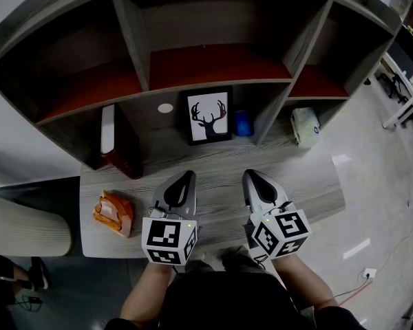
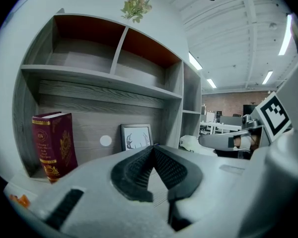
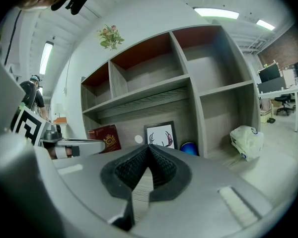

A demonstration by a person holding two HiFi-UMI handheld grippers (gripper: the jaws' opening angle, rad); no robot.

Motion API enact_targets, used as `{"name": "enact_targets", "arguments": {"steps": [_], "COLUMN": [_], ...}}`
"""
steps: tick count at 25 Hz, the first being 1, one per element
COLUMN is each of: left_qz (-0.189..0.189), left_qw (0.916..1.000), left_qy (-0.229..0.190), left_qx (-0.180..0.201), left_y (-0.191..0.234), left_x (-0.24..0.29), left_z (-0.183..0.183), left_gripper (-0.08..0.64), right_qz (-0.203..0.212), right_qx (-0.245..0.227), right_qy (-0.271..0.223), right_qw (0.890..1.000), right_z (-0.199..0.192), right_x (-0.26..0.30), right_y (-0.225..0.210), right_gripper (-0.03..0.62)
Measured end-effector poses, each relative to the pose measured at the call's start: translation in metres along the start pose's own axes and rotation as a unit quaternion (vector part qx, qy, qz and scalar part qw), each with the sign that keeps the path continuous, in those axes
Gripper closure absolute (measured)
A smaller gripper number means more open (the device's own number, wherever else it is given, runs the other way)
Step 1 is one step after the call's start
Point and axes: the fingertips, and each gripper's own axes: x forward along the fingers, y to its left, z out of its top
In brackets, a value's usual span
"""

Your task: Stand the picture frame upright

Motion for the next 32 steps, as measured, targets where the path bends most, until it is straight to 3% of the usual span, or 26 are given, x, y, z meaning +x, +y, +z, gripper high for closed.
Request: {"name": "enact_targets", "arguments": {"steps": [32], "left_qz": [0.003], "left_qw": [0.9997], "left_qy": [0.019], "left_qx": [-0.016], "left_y": [0.003], "left_x": [0.008], "left_z": [-0.017], "left_gripper": [0.563], "right_qz": [0.014], "right_qx": [-0.009], "right_qy": [0.037], "right_qw": [0.999], "right_z": [-0.02], "right_x": [0.01], "right_y": [0.004], "right_gripper": [0.595]}}
